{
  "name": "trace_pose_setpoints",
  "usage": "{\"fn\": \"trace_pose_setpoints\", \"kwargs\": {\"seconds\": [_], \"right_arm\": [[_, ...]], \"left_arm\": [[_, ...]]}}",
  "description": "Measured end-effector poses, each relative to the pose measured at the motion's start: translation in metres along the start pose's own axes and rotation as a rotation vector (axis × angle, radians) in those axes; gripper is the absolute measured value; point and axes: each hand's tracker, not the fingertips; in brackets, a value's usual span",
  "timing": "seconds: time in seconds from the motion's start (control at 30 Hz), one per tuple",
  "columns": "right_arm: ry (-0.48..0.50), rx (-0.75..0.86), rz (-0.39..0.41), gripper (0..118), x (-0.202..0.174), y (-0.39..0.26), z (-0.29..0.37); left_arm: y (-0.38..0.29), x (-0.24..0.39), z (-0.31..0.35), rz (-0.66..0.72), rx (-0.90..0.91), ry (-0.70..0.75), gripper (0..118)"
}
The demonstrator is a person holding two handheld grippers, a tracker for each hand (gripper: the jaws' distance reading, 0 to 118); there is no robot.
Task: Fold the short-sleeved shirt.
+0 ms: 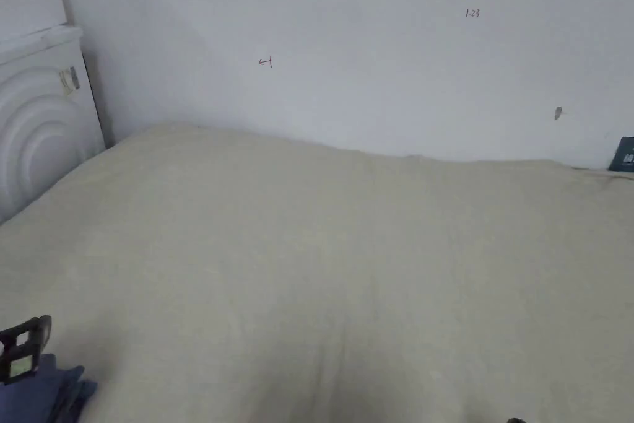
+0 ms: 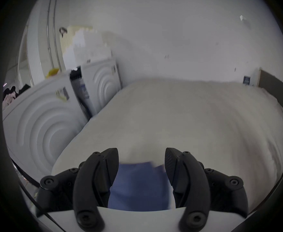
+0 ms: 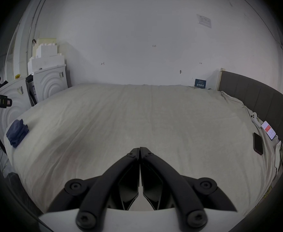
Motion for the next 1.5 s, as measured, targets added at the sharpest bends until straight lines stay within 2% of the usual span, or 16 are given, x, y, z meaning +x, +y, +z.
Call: {"fn": "trace_pose_setpoints", "kwargs": {"seconds": [0.07,0.17,0.3,0.4,0.53,0.8,1.5], "right_arm": [[-0.011,0.027,-0.016,0,0.006,0.009,-0.001],[-0.031,0.069,-0.044,0,0.012,0.024,-0.002],[-0.054,0.112,-0.066,0,0.020,0.041,-0.005],[-0.066,0.136,-0.067,0,0.024,0.049,-0.007],[-0.073,0.166,-0.055,0,0.028,0.055,-0.008],[-0.083,0.217,-0.009,0,0.032,0.058,-0.005],[-0.097,0.245,-0.048,0,0.038,0.065,0.005]], "left_arm": [[0.001,0.041,0.012,0.001,0.080,-0.019,40],[0.000,0.091,0.018,0.051,0.141,-0.043,35],[-0.005,0.143,0.015,0.078,0.197,-0.089,8],[-0.006,0.177,0.014,0.055,0.222,-0.111,0],[-0.003,0.210,0.014,0.056,0.261,-0.139,0],[0.002,0.234,0.013,0.049,0.297,-0.182,0],[0.010,0.235,0.018,0.027,0.314,-0.197,0]]}}
